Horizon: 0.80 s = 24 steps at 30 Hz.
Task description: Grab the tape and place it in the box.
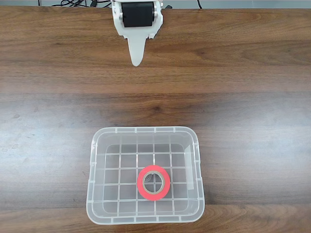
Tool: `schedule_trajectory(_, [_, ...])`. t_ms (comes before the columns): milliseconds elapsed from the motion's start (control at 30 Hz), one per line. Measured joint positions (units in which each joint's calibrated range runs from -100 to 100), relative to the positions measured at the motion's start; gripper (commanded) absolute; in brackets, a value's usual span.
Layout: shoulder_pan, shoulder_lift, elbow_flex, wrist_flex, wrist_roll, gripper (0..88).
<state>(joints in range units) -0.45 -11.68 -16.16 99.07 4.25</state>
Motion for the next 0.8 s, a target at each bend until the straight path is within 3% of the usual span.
schedule_trajectory(167, [0.0, -14.06, 22.92, -5.51, 1.04, 1.3])
schedule_trajectory(533, [-0.68, -47.89, 81.5, -31.44, 2.09, 1.2])
schedule_trajectory(667, [-0.75, -59.69, 96.21, -36.53, 1.88, 1.3])
schedule_trajectory(800, [-0.75, -70.41, 104.51, -37.54, -1.3, 1.1])
